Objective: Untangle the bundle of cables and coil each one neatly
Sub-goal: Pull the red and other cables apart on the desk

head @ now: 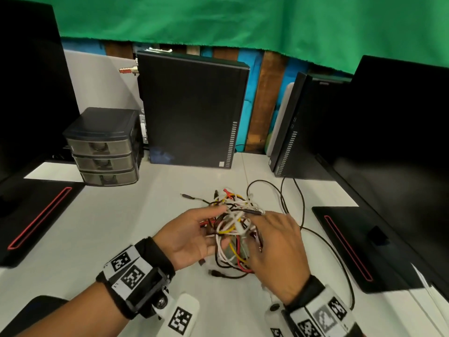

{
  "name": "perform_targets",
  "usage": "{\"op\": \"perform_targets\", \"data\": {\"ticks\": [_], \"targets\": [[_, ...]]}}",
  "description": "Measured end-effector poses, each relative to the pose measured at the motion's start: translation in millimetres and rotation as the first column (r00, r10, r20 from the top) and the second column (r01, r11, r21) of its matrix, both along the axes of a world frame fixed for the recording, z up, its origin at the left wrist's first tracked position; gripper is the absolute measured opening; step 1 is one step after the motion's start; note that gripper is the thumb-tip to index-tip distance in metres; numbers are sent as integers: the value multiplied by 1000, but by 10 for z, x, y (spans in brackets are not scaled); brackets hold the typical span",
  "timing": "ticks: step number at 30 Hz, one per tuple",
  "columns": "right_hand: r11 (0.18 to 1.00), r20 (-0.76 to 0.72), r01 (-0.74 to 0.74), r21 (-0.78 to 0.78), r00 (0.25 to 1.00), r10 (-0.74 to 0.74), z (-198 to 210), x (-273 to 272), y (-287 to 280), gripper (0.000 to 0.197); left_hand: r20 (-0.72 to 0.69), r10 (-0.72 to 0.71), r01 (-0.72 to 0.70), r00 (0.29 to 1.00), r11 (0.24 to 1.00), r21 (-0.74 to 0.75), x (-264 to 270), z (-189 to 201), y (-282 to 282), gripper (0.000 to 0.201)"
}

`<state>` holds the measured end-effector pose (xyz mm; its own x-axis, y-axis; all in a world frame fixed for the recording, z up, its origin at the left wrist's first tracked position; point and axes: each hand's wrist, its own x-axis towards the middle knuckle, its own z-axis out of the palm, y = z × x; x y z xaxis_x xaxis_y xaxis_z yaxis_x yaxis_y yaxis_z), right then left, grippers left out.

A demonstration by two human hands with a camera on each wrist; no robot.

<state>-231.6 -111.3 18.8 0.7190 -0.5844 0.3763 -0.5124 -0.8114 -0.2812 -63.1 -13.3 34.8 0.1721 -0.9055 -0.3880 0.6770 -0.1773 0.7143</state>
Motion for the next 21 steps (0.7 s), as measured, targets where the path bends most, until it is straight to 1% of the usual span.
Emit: {"op": "perform_targets", "data": {"ticks": [1, 2, 3, 4, 5, 8, 11, 14, 15, 16, 17, 18, 19, 20, 21], "targets": [[999, 37, 1, 42, 999, -2, -18, -13, -81, 37, 132, -67, 63, 989, 997, 38, -10, 2, 13, 37], [994, 58, 10, 110, 998, -17, -31, -23, -154, 37, 296, -143, 121, 944, 988, 92, -18, -6, 26, 42], [984, 55, 24, 178, 998, -34, -46, -34, -213, 36, 445, -201, 144, 873, 977, 159, -34, -10, 36, 50], [975, 35, 36, 220, 998, -45, -65, -43, -259, 35, 554, -230, 133, 800, 969, 210, -34, -37, 37, 56], [969, 18, 38, 245, 999, -44, -93, -49, -297, 35, 624, -234, 104, 745, 966, 237, -42, -38, 37, 56], [947, 37, 10, 322, 999, -23, -125, -40, -357, 35, 734, -225, 47, 641, 966, 256, 12, -60, 40, 37], [944, 57, -60, 325, 997, 44, -49, -61, -328, 36, 793, -224, 18, 567, 966, 260, 118, -45, 60, 21], [947, 169, -112, 302, 984, 62, 64, -81, -221, 36, 843, -209, -16, 496, 968, 250, 185, -12, 87, 17], [950, 219, -126, 287, 974, 63, 102, -74, -177, 33, 873, -214, -21, 438, 968, 248, 183, 7, 93, 18], [952, 259, -141, 273, 963, 68, 124, -60, -130, 28, 914, -235, -33, 331, 965, 260, 176, 24, 103, 21], [952, 283, -158, 262, 956, 81, 127, -42, -81, 24, 947, -271, -65, 174, 956, 286, 152, 47, 118, 24], [951, 288, -176, 252, 952, 100, 123, -22, -26, 21, 950, -311, -122, -21, 944, 307, 118, 80, 130, 26], [950, 278, -198, 241, 952, 127, 104, -4, 31, 22, 918, -345, -190, -195, 931, 310, 68, 135, 147, 29], [946, 249, -220, 237, 955, 160, 82, 16, 87, 28, 877, -358, -241, -320, 926, 290, 24, 182, 158, 31], [941, 198, -233, 245, 962, 187, 55, 37, 138, 37, 844, -353, -262, -403, 929, 263, -8, 221, 170, 33]]}}
